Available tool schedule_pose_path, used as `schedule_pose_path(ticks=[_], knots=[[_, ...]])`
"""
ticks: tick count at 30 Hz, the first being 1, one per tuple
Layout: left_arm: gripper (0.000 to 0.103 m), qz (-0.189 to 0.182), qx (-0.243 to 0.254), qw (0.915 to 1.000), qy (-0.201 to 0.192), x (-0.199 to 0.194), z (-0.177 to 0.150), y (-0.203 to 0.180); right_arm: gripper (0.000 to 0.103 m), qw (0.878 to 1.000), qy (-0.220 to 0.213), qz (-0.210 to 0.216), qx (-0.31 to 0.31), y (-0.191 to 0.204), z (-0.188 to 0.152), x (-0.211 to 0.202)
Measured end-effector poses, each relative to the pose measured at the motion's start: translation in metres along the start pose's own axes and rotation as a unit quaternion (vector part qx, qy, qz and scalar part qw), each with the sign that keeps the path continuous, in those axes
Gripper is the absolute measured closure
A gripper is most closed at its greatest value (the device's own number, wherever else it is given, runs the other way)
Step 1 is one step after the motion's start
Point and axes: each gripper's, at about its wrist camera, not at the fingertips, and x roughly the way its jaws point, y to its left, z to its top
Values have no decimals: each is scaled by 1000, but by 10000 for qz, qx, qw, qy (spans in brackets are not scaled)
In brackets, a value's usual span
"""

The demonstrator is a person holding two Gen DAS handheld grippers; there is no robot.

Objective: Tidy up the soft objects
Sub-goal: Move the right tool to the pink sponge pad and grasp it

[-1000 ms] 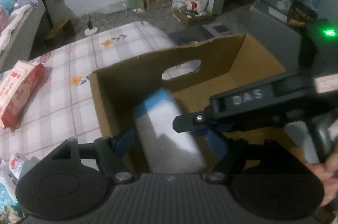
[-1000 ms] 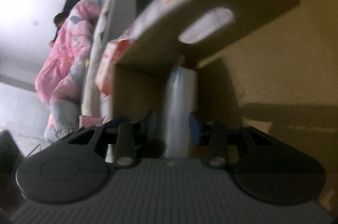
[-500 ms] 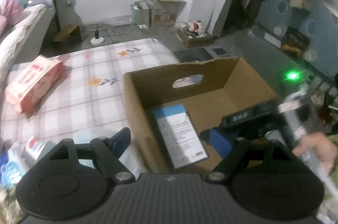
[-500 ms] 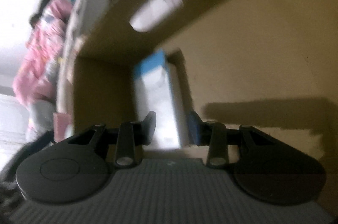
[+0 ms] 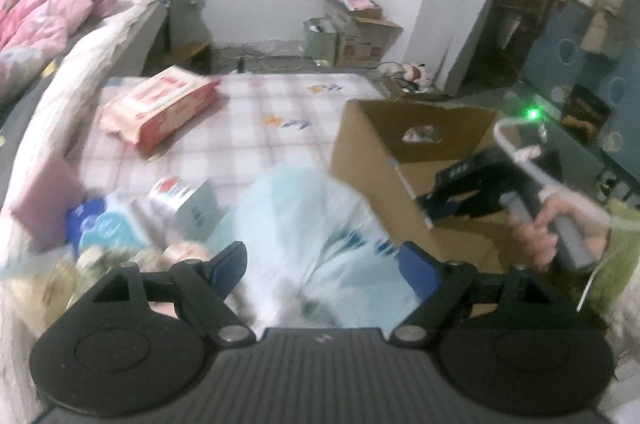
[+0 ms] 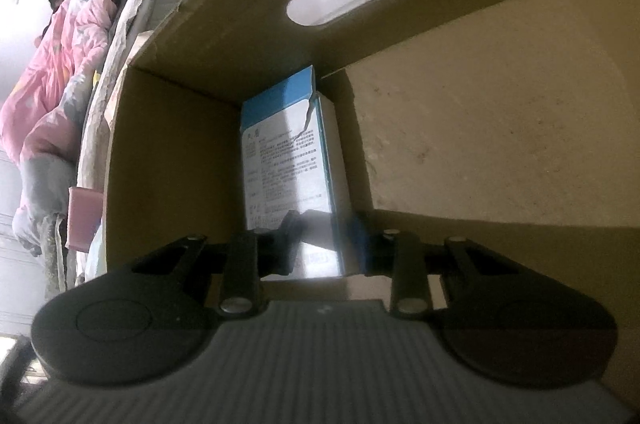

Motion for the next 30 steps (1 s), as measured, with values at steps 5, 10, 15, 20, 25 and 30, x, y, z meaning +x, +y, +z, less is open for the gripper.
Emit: schedule_pose_path(ticks=[5, 10, 15, 20, 25, 30], knots=[[19, 178, -235, 9996, -53, -11, -24, 20, 76, 9999, -59, 3, -118, 8, 1, 2], [19, 425, -486, 9978, -167, -27, -41, 37, 74, 9991, -189, -152, -338, 15, -2, -6], [15, 640, -735, 9943, -432, -51, -56, 56, 55, 9980, -424, -283, -369, 19, -4, -30], [15, 762, -948, 9912, -523, -68, -70, 73, 52, 9948, -789, -348, -545, 33, -9, -67], [14, 807, -1047, 9888, -689, -82, -85, 84, 51, 9889, -1097, -373, -926, 63, -19, -100], [14, 841, -1144, 9868, -784, -90, -98, 95, 51, 9856, -1140, -77, -1245, 102, -35, -117]])
